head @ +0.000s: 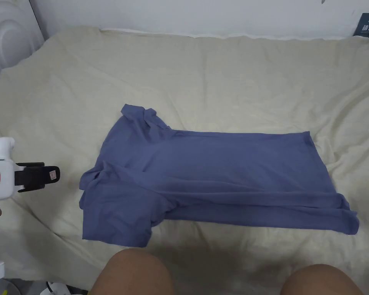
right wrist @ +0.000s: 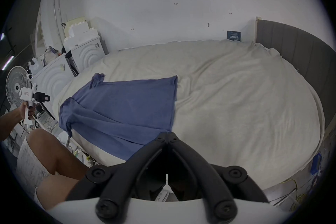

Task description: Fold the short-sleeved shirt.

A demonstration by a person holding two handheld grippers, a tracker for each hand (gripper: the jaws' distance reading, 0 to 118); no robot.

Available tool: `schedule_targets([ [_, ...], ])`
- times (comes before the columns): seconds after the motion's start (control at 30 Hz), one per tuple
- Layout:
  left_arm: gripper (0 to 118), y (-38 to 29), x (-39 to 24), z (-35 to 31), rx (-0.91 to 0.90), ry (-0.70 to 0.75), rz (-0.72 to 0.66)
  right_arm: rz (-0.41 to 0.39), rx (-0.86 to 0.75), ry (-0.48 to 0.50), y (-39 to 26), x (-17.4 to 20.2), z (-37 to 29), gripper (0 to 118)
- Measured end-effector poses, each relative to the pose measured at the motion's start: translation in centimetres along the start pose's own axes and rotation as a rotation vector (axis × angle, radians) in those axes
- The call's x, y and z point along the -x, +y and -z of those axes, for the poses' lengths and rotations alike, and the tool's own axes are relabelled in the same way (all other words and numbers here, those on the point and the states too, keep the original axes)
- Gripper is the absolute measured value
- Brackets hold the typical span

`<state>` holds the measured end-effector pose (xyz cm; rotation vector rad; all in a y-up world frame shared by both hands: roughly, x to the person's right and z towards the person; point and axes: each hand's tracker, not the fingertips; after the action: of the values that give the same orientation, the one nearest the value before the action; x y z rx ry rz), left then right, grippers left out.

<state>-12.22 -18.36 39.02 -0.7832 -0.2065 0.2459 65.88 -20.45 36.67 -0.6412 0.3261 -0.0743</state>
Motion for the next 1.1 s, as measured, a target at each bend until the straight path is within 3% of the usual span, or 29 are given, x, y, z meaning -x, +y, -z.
schedule_targets([
  [0.53,0,2.5,-0.6,3.6,0.005,-0.027,0.023,-0.024,0.008,0.039,2.0,-1.1,3.6,0],
  [0.97,0,5.7,0.3,8.9,0.038,-0.033,0.009,-0.101,0.042,0.030,8.3,-2.3,17.2,2],
  [1.0,0,5.9,0.5,9.2,0.040,-0.030,0.005,-0.102,0.038,0.033,9.0,-2.6,18.4,18],
  [1.07,0,6.1,1.3,9.7,0.039,-0.025,-0.001,-0.105,0.069,0.047,10.5,-3.1,21.2,67],
  [1.1,0,6.2,1.9,10.0,0.042,-0.023,-0.010,-0.122,0.095,0.048,11.0,-3.3,22.6,80],
])
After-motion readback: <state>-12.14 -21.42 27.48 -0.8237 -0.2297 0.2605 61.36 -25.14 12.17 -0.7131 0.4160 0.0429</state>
